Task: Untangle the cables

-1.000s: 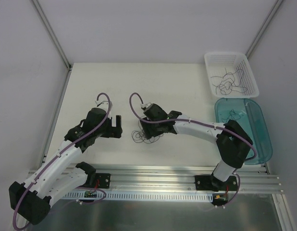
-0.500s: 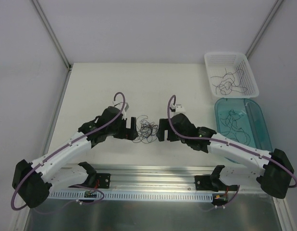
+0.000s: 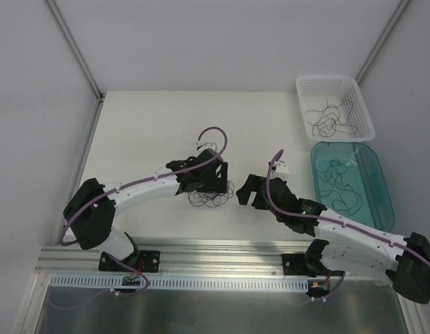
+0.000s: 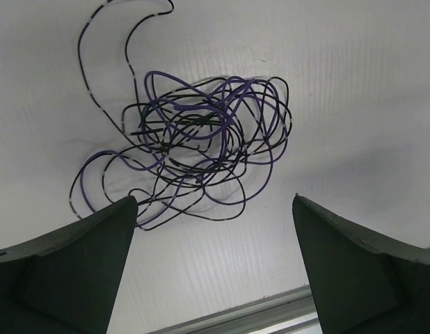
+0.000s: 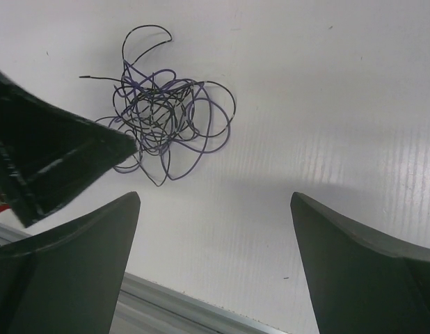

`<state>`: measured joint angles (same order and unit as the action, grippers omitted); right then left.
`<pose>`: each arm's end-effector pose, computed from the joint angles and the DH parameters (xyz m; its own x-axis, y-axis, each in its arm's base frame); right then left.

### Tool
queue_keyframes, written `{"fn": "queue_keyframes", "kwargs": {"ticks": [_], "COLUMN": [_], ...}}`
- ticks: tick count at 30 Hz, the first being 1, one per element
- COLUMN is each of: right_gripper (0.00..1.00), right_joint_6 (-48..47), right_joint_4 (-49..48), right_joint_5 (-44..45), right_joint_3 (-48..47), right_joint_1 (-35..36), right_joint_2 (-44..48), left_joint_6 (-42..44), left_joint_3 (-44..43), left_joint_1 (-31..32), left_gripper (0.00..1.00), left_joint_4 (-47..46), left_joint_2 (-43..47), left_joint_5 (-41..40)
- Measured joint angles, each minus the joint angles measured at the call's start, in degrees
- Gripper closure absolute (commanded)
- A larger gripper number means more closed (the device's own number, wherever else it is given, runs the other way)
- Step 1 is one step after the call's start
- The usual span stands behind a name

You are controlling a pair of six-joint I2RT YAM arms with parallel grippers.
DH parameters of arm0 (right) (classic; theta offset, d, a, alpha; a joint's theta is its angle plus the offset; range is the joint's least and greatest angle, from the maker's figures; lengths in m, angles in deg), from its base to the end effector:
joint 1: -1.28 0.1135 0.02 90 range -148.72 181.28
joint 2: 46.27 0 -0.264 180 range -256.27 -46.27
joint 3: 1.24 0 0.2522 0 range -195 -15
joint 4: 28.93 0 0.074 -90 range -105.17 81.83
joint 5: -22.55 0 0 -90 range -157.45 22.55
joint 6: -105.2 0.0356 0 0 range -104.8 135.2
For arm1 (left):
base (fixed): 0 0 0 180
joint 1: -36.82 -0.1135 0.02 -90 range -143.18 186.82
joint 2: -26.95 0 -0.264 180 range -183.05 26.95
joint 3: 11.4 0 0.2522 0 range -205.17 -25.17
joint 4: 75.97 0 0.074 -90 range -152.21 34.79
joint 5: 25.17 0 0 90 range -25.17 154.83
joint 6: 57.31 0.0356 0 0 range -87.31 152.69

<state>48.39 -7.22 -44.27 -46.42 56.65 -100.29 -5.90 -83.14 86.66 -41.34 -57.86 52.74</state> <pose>0.1286 0.1616 0.2341 -0.5503 0.0887 -0.8302 -0.3137 0.8995 0.3040 0.2089 -0.2359 0.2389 -0.7823 -0.0187 -0.6227 0.2155 0.9297 -0.2987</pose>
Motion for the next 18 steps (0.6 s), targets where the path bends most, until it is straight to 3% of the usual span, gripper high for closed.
{"fn": "queue_keyframes", "kwargs": {"ticks": [5,8,12,13,15,16,18], "right_gripper": [0.06,0.08,0.11,0.12,0.14,0.16,0.19], "right_joint_6": [0.7,0.9,1.0,1.1,1.2,1.3,1.6], "right_joint_4": [-4.0,-5.9,-9.4,-10.4,-12.1,-13.1,-15.8], "right_joint_5": [-0.2,-1.0,-2.3,-2.8,-3.8,-4.3,-5.5], "right_joint_3": [3.0,4.2,5.4,5.8,6.3,6.6,7.5], "right_joint_1": [0.0,-0.1,-0.2,-0.2,-0.4,-0.4,-0.4], "right_joint_2": [0.0,-0.3,-1.4,-1.9,-3.1,-3.8,-5.3], "left_joint_6": [-1.9,-2.8,-3.9,-4.2,-4.6,-4.7,-5.0], "left_joint_3": [-3.4,-4.1,-4.3,-4.4,-4.5,-4.5,-4.5], "left_joint_1": [2.0,2.1,2.2,2.2,2.2,2.2,2.2], "left_gripper": [0.11,0.25,0.55,0.69,0.81,0.92,1.0], "left_joint_4": [-0.3,-0.5,-0.4,-0.5,-0.5,-0.4,-0.5], "left_joint_2": [-8.9,-12.4,-14.5,-14.8,-15.3,-15.4,-15.4], "left_joint_5": [-1.9,-2.1,-2.2,-2.2,-2.1,-2.1,-2.1]}}
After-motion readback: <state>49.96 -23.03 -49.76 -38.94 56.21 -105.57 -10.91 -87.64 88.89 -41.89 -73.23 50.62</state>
